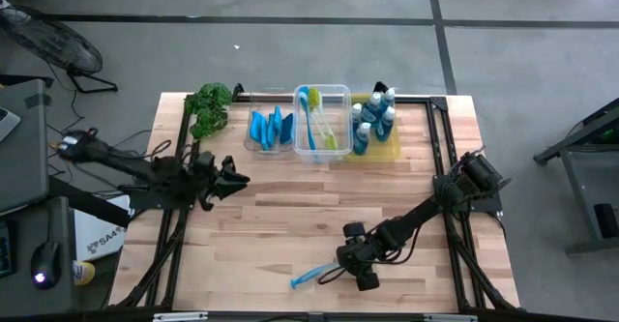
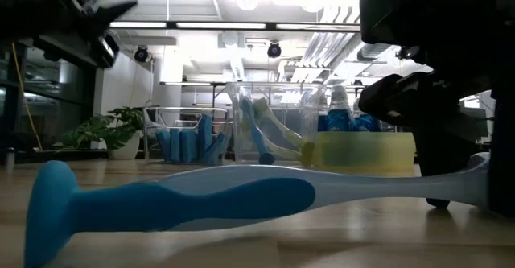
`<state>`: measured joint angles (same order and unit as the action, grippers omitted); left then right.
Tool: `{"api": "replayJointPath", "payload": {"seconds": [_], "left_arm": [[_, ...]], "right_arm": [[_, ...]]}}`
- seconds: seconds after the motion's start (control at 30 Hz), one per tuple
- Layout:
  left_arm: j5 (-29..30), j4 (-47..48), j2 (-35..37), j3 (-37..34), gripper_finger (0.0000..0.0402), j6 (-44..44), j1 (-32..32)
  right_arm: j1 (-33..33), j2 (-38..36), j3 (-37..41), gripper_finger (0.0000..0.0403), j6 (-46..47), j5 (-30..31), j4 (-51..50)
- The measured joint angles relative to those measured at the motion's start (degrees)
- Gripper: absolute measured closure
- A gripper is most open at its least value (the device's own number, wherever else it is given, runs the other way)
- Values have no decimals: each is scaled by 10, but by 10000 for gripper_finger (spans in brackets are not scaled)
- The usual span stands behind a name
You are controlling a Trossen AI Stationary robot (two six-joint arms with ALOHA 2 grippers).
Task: Pick & Place Kitchen Sink Supplies
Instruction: Put the dishwashing brush into the white bin
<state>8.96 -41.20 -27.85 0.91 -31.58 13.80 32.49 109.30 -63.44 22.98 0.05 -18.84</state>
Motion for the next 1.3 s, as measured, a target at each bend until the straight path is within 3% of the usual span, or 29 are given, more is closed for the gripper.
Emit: {"api": "replayJointPath", "payload": {"seconds": [0.1,0.23,0.3,0.6,0.93,1.3], "left_arm": [[-76,62,14,0,298,-17,-63],[-128,103,22,0,298,7,-103],[-137,103,22,0,298,38,-104],[-142,98,23,-1,298,115,-104],[-157,124,65,-1,332,168,-104],[-119,188,129,0,363,187,-104]], "right_arm": [[0,0,0,273,1,1,-2],[-2,0,0,317,24,0,-4],[-6,0,0,334,53,-15,-5],[-26,-42,4,334,138,-52,-19],[-76,-184,3,334,178,43,-118],[-218,-334,3,334,133,133,-130]]}}
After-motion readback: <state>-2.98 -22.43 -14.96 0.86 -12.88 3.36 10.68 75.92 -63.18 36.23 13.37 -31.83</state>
